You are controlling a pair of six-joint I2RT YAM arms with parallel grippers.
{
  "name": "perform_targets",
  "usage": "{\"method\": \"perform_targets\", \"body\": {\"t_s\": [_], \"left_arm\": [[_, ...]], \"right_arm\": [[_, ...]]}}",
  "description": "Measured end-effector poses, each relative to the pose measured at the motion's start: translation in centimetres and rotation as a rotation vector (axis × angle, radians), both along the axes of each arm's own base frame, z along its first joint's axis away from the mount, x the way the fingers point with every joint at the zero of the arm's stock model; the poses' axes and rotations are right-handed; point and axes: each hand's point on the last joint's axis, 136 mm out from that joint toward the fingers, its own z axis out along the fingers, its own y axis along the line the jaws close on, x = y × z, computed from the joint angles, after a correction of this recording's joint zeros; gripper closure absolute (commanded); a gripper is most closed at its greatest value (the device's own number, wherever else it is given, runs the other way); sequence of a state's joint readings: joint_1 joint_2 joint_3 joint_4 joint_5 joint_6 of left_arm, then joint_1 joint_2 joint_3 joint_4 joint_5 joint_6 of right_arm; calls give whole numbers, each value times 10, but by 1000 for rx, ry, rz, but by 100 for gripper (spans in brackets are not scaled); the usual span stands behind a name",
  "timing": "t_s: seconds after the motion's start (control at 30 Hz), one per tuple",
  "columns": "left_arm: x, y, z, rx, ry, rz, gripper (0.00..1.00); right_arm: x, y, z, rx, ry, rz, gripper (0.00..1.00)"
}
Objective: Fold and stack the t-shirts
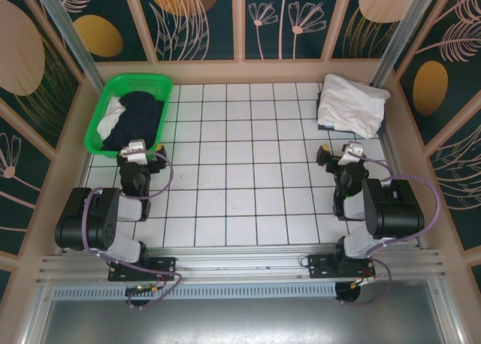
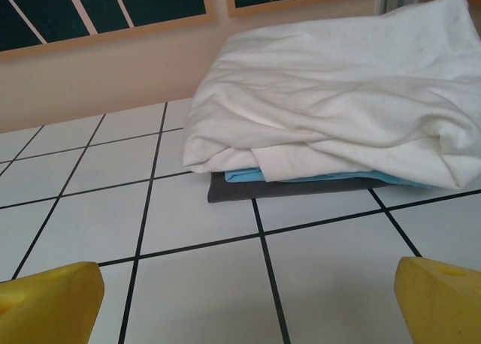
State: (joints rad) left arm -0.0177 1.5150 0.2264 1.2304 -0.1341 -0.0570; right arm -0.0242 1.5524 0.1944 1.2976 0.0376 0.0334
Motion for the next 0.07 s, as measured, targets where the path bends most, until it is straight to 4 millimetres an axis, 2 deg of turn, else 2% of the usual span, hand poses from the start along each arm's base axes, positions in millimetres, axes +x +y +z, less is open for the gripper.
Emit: {"method": "perform_targets", "body": {"t_s": [0.07], "left_arm": [[0,0,0,0,0,0,1]], "right_arm": [[0,0,0,0,-2,0,1]]}}
